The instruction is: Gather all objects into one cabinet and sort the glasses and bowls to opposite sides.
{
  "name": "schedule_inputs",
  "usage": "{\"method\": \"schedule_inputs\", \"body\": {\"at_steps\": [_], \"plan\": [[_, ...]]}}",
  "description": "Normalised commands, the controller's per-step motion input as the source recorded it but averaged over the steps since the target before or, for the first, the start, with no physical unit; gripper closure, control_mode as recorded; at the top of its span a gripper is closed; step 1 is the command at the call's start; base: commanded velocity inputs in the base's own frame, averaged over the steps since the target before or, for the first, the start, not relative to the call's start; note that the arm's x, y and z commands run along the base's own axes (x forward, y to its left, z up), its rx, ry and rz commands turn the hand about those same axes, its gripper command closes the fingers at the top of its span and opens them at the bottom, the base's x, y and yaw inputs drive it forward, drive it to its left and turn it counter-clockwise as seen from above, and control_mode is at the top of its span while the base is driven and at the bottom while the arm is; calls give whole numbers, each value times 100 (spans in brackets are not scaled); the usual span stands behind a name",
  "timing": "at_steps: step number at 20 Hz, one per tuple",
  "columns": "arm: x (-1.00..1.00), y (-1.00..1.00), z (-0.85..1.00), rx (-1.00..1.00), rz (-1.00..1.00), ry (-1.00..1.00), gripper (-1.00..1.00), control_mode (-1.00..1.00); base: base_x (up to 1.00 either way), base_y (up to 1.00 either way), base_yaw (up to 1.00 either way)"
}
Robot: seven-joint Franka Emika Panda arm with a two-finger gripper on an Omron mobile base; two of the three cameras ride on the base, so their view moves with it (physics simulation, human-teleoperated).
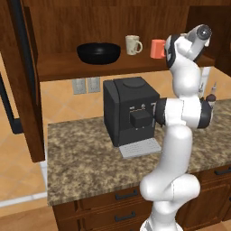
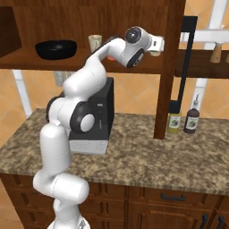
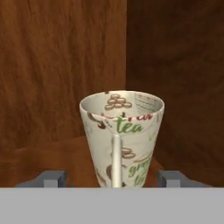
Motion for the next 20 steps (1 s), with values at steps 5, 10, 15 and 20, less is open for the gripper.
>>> {"method": "schedule_inputs", "body": {"at_steps": [5,10,15,20], "plan": [[-60,42,-2,-8,0,-6,-100,-100,0,0,0],[-80,60,-13,-6,0,0,-100,-100,0,0,0],[-64,52,-1,-3,0,0,-100,-100,0,0,0],[-52,16,22,0,5,0,-100,-100,0,0,0]]}}
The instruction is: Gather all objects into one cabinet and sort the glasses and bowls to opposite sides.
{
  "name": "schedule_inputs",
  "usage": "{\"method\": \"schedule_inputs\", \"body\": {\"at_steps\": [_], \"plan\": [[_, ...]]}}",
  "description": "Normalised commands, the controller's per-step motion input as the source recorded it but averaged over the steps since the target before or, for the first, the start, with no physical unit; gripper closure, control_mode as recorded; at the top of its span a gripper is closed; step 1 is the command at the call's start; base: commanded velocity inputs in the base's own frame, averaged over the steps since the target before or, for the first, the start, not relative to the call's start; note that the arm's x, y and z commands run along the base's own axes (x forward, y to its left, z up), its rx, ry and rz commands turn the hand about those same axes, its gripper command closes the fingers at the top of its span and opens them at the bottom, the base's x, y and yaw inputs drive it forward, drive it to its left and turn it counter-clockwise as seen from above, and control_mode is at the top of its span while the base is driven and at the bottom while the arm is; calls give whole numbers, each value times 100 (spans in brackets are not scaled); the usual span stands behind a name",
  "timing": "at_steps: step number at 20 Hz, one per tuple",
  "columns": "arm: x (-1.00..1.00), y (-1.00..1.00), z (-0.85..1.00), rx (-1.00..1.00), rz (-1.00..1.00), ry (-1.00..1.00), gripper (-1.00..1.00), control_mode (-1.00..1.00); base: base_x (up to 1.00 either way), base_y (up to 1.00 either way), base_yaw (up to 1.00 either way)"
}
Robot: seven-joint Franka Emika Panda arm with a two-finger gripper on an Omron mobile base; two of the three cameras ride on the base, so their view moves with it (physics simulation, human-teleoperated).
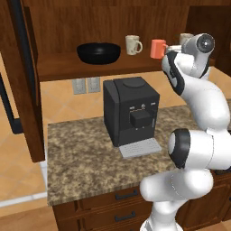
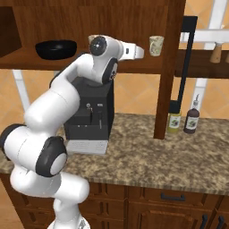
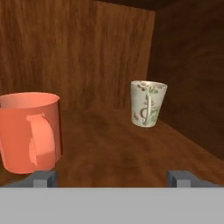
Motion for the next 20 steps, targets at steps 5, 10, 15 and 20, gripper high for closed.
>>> {"method": "schedule_inputs", "body": {"at_steps": [5,10,15,20], "plan": [[-7,22,35,0,12,3,-100,-100,0,0,0],[0,31,16,0,16,6,-100,-100,0,0,0],[-15,31,-1,0,15,9,-100,-100,0,0,0],[-13,27,-8,0,6,9,-100,-100,0,0,0]]}}
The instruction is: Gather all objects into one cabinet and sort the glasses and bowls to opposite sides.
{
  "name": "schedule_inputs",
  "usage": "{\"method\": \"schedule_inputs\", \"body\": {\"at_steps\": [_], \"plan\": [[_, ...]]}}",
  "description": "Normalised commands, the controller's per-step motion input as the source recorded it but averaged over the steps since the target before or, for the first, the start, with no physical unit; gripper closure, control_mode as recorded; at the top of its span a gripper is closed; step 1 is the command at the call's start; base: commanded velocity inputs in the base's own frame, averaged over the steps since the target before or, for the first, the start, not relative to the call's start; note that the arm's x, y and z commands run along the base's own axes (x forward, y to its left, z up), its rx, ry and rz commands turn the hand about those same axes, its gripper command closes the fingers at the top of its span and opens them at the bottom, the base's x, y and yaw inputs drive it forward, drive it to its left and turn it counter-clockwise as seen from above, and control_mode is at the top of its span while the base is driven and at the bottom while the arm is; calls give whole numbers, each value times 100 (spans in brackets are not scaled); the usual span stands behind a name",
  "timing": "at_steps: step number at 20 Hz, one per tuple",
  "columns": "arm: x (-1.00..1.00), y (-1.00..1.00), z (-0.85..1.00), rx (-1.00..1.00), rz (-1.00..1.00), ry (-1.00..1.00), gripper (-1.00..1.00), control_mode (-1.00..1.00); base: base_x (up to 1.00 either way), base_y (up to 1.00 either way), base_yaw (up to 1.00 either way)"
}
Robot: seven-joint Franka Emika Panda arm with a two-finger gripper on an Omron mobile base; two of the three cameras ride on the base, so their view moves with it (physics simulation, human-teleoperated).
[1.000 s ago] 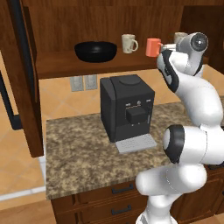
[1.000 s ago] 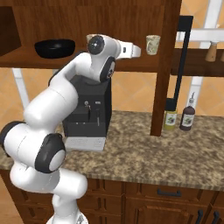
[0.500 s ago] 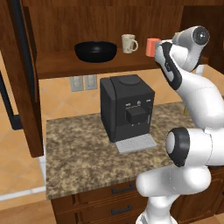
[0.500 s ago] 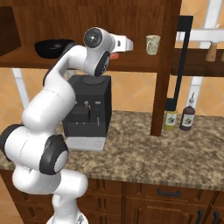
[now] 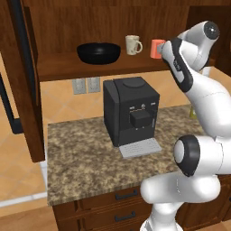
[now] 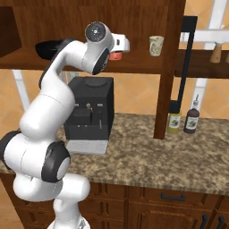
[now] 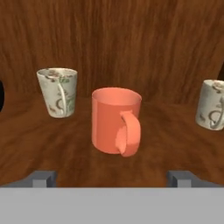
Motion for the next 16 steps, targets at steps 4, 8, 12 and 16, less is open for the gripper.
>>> {"method": "schedule_inputs", "body": {"at_steps": [4,8,12,16], "plan": [[3,0,-10,0,0,2,-100,-100,0,0,0],[18,0,-13,1,0,6,-100,-100,0,0,0],[34,0,-12,0,0,9,-100,-100,0,0,0],[34,0,-1,3,0,12,-100,-100,0,0,0]]}}
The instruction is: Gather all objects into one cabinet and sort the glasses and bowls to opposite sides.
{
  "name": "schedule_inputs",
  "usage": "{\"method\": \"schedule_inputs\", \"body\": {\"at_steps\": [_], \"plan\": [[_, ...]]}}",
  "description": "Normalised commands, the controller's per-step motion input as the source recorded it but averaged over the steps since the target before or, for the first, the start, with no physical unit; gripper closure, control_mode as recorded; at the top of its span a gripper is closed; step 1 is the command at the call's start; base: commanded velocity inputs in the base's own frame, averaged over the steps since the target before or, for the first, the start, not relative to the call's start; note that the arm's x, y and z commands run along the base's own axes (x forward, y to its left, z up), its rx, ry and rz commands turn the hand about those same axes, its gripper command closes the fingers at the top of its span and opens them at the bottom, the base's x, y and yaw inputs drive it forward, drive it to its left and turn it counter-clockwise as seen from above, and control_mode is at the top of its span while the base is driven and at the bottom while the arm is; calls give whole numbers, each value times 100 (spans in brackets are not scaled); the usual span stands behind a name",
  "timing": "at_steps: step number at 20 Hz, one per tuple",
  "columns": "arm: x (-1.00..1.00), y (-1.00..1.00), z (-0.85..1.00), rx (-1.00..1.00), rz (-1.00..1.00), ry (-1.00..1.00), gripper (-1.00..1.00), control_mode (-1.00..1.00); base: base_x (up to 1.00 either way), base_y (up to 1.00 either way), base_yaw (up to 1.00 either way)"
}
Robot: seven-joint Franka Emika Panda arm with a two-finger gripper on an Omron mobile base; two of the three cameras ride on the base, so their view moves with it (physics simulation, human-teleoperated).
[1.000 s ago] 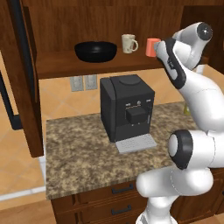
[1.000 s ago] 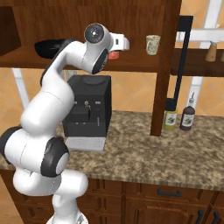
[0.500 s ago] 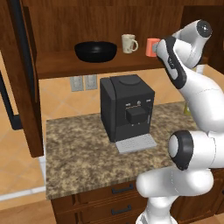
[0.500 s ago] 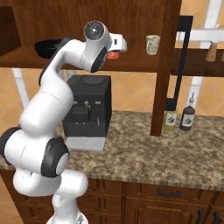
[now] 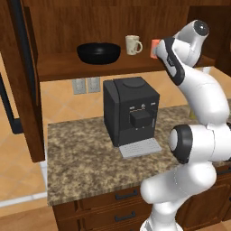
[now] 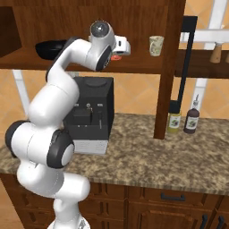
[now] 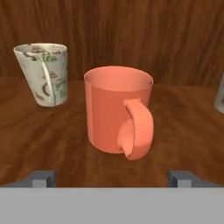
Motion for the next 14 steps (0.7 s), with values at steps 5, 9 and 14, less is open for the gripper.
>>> {"method": "schedule_inputs", "body": {"at_steps": [5,9,14], "plan": [[34,-9,3,8,0,13,-100,-100,0,0,0],[37,-15,0,8,0,6,-100,-100,0,0,0],[27,-10,-3,3,2,0,-100,-100,0,0,0]]}}
